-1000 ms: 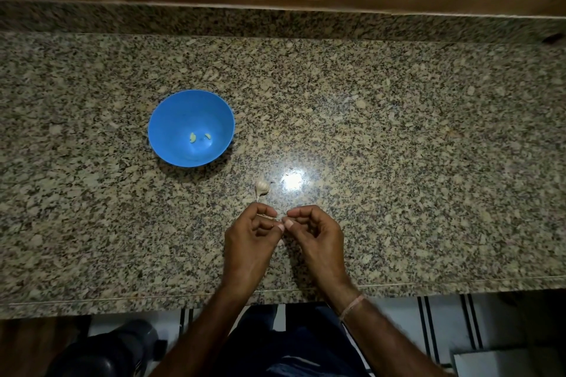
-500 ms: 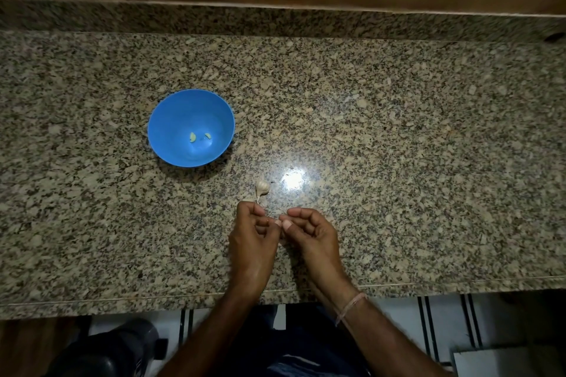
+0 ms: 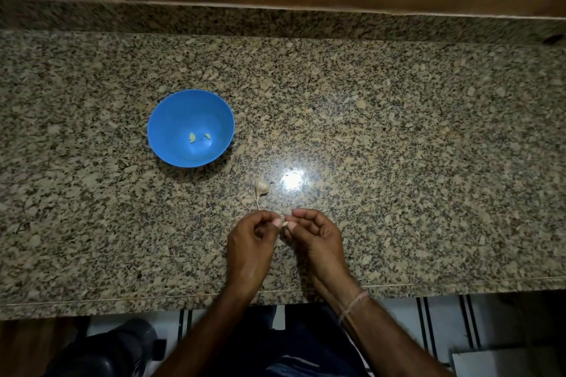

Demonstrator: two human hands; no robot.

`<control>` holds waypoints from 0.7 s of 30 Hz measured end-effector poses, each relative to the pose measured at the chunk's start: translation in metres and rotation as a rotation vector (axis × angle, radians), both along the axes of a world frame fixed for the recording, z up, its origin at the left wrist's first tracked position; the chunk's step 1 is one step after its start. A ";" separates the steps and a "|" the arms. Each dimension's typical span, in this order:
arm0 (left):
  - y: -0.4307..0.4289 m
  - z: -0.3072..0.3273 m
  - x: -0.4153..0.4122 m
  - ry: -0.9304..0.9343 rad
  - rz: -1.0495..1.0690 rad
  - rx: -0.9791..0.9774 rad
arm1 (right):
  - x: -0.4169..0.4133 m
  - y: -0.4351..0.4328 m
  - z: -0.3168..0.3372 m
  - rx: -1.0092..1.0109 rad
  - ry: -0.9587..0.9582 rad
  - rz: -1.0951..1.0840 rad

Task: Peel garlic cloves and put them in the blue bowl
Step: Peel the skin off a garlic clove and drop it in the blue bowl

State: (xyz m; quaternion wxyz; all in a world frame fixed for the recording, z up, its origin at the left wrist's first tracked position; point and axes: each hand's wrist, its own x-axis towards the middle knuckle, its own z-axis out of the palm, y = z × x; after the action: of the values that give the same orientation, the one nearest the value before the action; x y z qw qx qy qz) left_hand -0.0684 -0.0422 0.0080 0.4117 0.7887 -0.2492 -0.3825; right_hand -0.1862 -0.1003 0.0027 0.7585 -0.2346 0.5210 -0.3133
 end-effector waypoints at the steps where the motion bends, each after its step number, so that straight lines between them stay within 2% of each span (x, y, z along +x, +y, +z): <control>1: 0.001 0.000 0.000 0.029 -0.015 0.007 | 0.000 -0.001 0.002 -0.027 0.005 0.016; 5: 0.002 0.002 -0.001 -0.005 0.004 -0.005 | 0.000 -0.003 0.005 -0.212 0.143 0.158; 10: 0.002 -0.002 0.001 -0.029 -0.004 0.032 | -0.001 -0.002 0.004 -0.363 0.235 0.233; 14: 0.003 -0.006 0.001 0.017 0.062 0.049 | -0.005 -0.002 -0.001 -0.613 0.397 0.349; 19: 0.003 -0.007 0.002 -0.036 0.046 0.064 | -0.008 -0.003 -0.009 -0.880 0.612 0.488; 21: 0.002 -0.003 0.002 -0.067 0.007 0.091 | -0.007 -0.002 -0.007 -0.863 0.596 0.484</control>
State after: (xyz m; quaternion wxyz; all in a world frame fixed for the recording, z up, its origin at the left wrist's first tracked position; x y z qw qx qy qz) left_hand -0.0662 -0.0400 0.0045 0.3684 0.8198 -0.2423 -0.3655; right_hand -0.1928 -0.1020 -0.0039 0.4645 -0.7135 0.4687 -0.2355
